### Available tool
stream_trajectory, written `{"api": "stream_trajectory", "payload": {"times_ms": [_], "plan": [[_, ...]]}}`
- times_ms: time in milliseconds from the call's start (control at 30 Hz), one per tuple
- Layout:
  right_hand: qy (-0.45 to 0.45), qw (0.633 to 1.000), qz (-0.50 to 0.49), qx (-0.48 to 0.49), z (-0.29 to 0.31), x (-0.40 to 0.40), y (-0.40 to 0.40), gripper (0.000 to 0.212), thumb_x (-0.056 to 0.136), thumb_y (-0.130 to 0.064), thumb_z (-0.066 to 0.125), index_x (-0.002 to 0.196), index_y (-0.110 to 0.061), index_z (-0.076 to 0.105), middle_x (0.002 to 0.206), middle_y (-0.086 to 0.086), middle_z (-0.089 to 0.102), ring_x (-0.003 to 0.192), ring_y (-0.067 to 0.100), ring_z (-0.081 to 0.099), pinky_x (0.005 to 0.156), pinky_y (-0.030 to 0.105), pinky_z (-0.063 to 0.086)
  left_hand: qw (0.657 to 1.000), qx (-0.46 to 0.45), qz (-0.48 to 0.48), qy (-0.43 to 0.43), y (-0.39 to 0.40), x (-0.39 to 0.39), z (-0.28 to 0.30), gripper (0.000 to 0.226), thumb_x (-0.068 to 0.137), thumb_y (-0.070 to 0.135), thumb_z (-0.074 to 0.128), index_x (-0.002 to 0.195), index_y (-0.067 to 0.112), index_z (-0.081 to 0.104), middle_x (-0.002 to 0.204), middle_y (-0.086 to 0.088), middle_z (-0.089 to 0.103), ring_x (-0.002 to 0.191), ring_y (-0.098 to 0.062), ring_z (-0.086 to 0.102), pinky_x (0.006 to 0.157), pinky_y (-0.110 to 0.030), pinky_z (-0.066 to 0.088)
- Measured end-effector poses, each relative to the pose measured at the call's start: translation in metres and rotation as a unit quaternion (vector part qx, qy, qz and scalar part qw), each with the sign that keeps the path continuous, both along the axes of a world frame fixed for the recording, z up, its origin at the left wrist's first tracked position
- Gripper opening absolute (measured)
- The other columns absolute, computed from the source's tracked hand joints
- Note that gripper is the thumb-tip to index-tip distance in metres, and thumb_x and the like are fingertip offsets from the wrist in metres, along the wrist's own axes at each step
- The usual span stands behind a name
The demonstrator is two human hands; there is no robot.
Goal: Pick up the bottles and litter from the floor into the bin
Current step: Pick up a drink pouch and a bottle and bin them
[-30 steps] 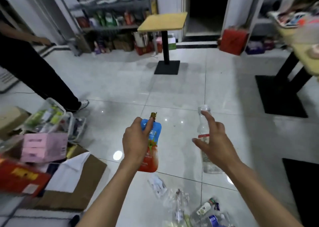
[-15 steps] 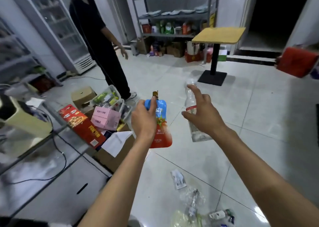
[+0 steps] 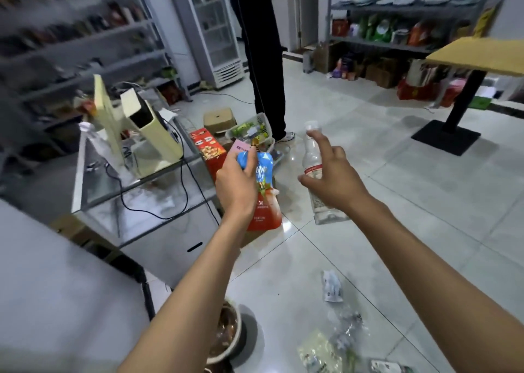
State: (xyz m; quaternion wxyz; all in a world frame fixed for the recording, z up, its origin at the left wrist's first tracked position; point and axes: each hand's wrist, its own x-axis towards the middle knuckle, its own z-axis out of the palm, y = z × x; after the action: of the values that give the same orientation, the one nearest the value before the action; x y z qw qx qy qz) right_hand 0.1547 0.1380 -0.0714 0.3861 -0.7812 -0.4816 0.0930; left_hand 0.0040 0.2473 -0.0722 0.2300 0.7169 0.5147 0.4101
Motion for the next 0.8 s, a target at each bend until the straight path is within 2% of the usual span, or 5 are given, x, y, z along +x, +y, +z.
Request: {"api": "stream_trajectory", "payload": {"times_ms": [133,333,533,667,800], "plan": [[-0.008,1.000,0.025,-0.005,-0.008,-0.023,0.036,0.086,0.080,-0.037,0.069,0.146,-0.048,0.015,0.119,0.007,0.042,0.081,0.026,0.058,0.072,0.035,0.052,1.000,0.007,0.021,-0.006,0.027,-0.026,-0.011,0.048,0.098,0.055,0.048,0.076,0.012,0.050,0.069,0.004,0.059,0.061,-0.015,0.056,0.051,-0.030,0.035],[-0.013,0.999,0.045,-0.023,-0.035,-0.063,0.106,0.086,0.081,-0.030,0.069,0.144,-0.051,0.014,0.129,0.009,0.042,0.089,0.027,0.059,0.067,0.030,0.047,0.998,-0.005,0.056,-0.021,0.095,-0.067,-0.045,0.050,0.096,0.062,0.046,0.083,0.014,0.055,0.071,0.003,0.063,0.063,-0.018,0.063,0.057,-0.042,0.054],[-0.006,0.998,0.052,-0.035,-0.068,-0.118,0.199,0.085,0.082,-0.035,0.068,0.144,-0.052,0.012,0.131,0.009,0.042,0.101,0.028,0.059,0.078,0.036,0.053,0.994,-0.027,0.097,-0.033,0.172,-0.124,-0.081,0.053,0.098,0.058,0.045,0.077,0.010,0.046,0.065,-0.006,0.057,0.058,-0.025,0.050,0.054,-0.039,0.041],[0.011,0.996,0.070,-0.046,-0.090,-0.159,0.252,0.087,0.081,-0.034,0.068,0.141,-0.057,0.010,0.123,0.006,0.042,0.101,0.028,0.058,0.083,0.047,0.055,0.990,-0.039,0.136,-0.027,0.213,-0.169,-0.099,0.046,0.099,0.054,0.045,0.078,0.013,0.042,0.059,0.000,0.048,0.057,-0.023,0.044,0.053,-0.035,0.026],[0.019,0.994,0.095,-0.044,-0.111,-0.197,0.288,0.086,0.081,-0.032,0.067,0.143,-0.053,0.012,0.128,0.008,0.040,0.107,0.030,0.055,0.087,0.046,0.053,0.981,-0.064,0.179,-0.032,0.241,-0.208,-0.130,0.048,0.097,0.058,0.044,0.084,0.011,0.047,0.064,-0.002,0.055,0.064,-0.030,0.052,0.056,-0.038,0.037]]}}
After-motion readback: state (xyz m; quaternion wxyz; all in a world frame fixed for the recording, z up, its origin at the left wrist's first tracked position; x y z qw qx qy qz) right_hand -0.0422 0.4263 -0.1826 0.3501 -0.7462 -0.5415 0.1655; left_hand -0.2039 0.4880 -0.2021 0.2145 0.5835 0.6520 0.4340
